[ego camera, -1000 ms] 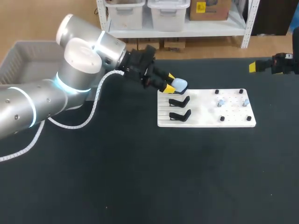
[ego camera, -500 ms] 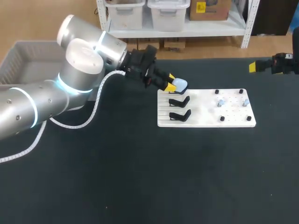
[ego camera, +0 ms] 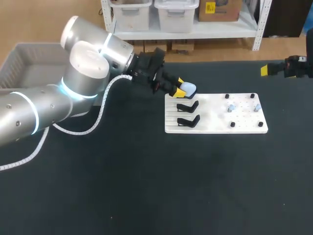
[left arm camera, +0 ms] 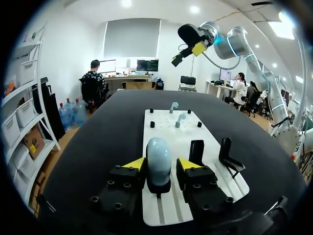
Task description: Pick up each earbud case from the left stands, insert the matching earbuds, close the lid, and place the case in the box.
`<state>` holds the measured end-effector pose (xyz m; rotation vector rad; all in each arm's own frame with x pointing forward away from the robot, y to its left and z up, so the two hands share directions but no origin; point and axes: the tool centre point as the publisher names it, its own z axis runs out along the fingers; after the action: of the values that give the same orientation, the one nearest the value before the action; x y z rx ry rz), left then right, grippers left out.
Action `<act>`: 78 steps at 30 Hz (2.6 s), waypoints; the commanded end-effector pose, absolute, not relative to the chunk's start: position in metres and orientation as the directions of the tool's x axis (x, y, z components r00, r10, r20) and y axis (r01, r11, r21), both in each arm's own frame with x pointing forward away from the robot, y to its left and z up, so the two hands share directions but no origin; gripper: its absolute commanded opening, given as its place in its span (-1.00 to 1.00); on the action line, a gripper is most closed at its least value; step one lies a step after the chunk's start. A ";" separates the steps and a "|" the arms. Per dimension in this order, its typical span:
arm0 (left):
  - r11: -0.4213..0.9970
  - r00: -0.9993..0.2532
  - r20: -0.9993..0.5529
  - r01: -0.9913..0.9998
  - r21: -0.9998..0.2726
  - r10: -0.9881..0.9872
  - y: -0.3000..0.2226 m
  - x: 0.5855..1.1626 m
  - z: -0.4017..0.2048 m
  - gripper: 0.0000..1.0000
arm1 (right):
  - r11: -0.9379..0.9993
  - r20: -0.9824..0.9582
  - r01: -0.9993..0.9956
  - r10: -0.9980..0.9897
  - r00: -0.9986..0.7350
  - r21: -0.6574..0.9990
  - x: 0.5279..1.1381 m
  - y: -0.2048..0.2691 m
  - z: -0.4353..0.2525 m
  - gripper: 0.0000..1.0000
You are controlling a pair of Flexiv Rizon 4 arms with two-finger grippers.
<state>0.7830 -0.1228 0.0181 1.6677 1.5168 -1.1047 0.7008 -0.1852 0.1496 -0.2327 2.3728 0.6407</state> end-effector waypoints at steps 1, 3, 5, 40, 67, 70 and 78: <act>-0.130 -0.008 -0.887 0.988 -0.077 0.462 -0.121 0.774 0.018 -0.23 | 0.864 -0.643 -0.324 0.000 -0.766 0.386 0.701 -0.186 0.150 1.00; -0.127 -0.010 -0.887 0.989 -0.077 0.462 -0.121 0.773 0.018 -0.24 | 0.864 -0.643 -0.324 0.000 -0.766 0.386 0.701 -0.186 0.150 1.00; -0.126 -0.011 -0.887 0.989 -0.078 0.462 -0.121 0.773 0.017 -0.25 | 0.864 -0.643 -0.324 0.000 -0.766 0.386 0.701 -0.186 0.150 1.00; -0.033 0.031 -0.928 0.999 0.021 0.371 -0.098 0.755 0.072 -1.00 | 0.864 -0.643 -0.324 0.000 -0.766 0.386 0.701 -0.186 0.150 1.00; 0.057 -0.019 -0.995 0.998 -0.013 0.096 -0.087 0.700 0.142 -1.00 | 0.864 -0.643 -0.324 0.000 -0.766 0.386 0.701 -0.186 0.150 1.00; 0.075 -0.029 -0.996 0.997 -0.023 0.086 -0.086 0.698 0.141 -1.00 | 0.864 -0.643 -0.324 0.000 -0.766 0.386 0.701 -0.186 0.150 1.00; 0.069 -0.030 -0.997 0.997 -0.025 0.070 -0.087 0.698 0.138 -1.00 | 0.864 -0.643 -0.324 0.000 -0.766 0.386 0.701 -0.186 0.150 1.00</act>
<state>0.7015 -0.0863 0.1388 1.2829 1.2723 -1.2302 0.7008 -0.1852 0.1496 -0.2327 2.3728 0.6407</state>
